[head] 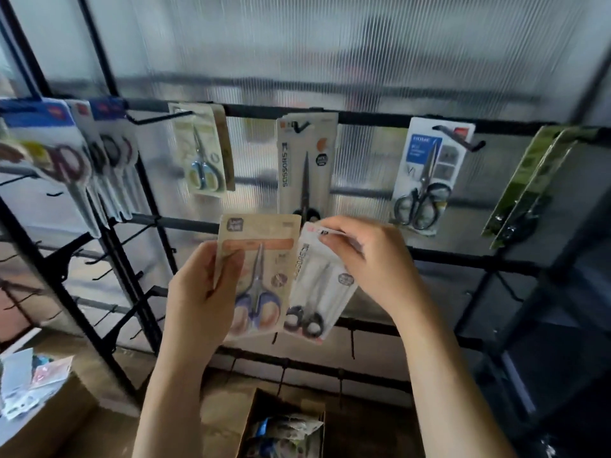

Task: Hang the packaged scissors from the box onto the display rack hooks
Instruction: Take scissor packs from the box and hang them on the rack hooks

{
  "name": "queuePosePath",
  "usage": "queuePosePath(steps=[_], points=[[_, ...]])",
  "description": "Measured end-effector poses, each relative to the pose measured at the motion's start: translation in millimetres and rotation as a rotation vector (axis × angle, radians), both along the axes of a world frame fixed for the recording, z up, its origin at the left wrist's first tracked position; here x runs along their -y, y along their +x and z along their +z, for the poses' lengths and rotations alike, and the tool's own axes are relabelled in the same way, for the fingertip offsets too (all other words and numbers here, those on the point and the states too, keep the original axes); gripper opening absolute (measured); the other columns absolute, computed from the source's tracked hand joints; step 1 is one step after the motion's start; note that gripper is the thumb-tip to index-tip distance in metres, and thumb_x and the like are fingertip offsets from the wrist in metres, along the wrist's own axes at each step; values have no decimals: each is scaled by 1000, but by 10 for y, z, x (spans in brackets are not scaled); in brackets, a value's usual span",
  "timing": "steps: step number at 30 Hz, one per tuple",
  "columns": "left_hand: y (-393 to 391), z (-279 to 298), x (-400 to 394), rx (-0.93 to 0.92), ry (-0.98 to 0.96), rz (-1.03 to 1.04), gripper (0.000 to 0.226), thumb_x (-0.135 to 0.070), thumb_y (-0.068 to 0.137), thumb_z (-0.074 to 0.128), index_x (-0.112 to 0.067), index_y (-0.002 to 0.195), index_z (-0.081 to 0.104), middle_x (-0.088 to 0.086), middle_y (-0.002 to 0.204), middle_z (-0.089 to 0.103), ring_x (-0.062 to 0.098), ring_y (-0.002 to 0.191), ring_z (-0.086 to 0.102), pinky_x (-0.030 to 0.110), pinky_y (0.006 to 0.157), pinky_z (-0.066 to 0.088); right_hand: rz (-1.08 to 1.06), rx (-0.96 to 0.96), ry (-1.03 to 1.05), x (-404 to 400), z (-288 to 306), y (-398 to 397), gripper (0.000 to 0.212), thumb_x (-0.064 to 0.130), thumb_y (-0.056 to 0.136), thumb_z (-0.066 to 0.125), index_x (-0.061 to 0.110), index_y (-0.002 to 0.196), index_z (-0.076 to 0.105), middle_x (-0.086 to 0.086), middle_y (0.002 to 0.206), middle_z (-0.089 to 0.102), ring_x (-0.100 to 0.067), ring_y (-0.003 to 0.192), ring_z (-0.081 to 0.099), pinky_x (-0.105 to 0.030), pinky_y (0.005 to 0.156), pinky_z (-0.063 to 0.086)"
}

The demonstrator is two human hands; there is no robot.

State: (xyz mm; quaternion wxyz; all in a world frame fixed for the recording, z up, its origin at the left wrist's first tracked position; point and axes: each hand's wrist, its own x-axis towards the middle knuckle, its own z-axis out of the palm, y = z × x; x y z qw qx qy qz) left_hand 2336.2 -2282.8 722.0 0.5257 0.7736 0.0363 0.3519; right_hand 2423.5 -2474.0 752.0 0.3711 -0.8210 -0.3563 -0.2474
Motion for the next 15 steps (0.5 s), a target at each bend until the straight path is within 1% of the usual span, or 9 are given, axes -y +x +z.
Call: queuePosePath(steps=[2, 3, 4, 6, 8, 10, 12, 13, 15], points=[[19, 67, -101, 33, -4, -7, 13, -20, 94, 52, -18, 83, 58, -4, 72, 62, 8, 65, 56, 18, 56, 43, -11, 46, 14, -109, 210, -11, 24, 15, 88, 65, 13, 112, 69, 1, 99, 72, -8, 85, 67, -23, 77, 53], [24, 97, -165, 44, -14, -8, 12, -19, 95, 52, -18, 85, 59, -4, 73, 63, 7, 66, 57, 16, 56, 44, -14, 66, 21, -172, 325, -19, 24, 15, 88, 65, 13, 112, 69, 0, 100, 72, -9, 85, 67, -23, 78, 53], [23, 131, -226, 53, -25, -8, 12, -19, 95, 52, -18, 86, 59, -5, 73, 64, 5, 65, 57, 14, 55, 44, -14, 82, 29, -238, 441, -15, 24, 15, 89, 64, 13, 113, 69, 0, 100, 72, -8, 85, 66, -21, 78, 53], [5, 183, -355, 69, -29, 2, 13, -17, 95, 53, -21, 83, 59, -9, 72, 64, 3, 64, 56, 12, 54, 43, -18, 118, 37, -368, 665, 7, 25, 14, 90, 63, 13, 114, 68, 2, 101, 71, -2, 85, 63, -12, 78, 50], [-34, 206, -471, 86, -24, 25, 18, -17, 95, 53, -27, 79, 58, -13, 71, 64, 3, 61, 54, 14, 54, 42, -22, 142, 46, -487, 850, 46, 26, 14, 90, 62, 12, 115, 67, 5, 103, 69, 7, 80, 59, -3, 74, 47], [-63, 197, -569, 86, -22, 40, 18, -20, 95, 53, -28, 79, 58, -14, 70, 63, 8, 62, 54, 21, 56, 43, -19, 130, 76, -581, 989, 89, 26, 13, 90, 62, 11, 115, 67, 9, 101, 67, 15, 69, 56, 0, 66, 44], [-66, 179, -634, 79, -24, 32, 17, -19, 95, 53, -27, 80, 58, -11, 71, 64, 13, 64, 56, 28, 58, 45, -44, 104, 86, -646, 1075, 137, 27, 13, 90, 62, 11, 117, 66, 13, 98, 61, 22, 61, 52, 1, 63, 42], [-64, 175, -648, 81, -24, 25, 18, -18, 95, 53, -27, 80, 58, -10, 71, 64, 14, 64, 56, 30, 58, 45, -63, 91, 80, -666, 1098, 160, 28, 14, 90, 62, 11, 118, 65, 13, 97, 59, 24, 59, 50, 0, 62, 42], [-52, 178, -652, 88, -25, 15, 20, -15, 94, 54, -27, 80, 58, -8, 71, 63, 11, 63, 55, 26, 57, 44, -93, 62, 69, -688, 1117, 208, 28, 16, 90, 62, 12, 118, 65, 12, 97, 60, 24, 56, 49, -2, 59, 43]])
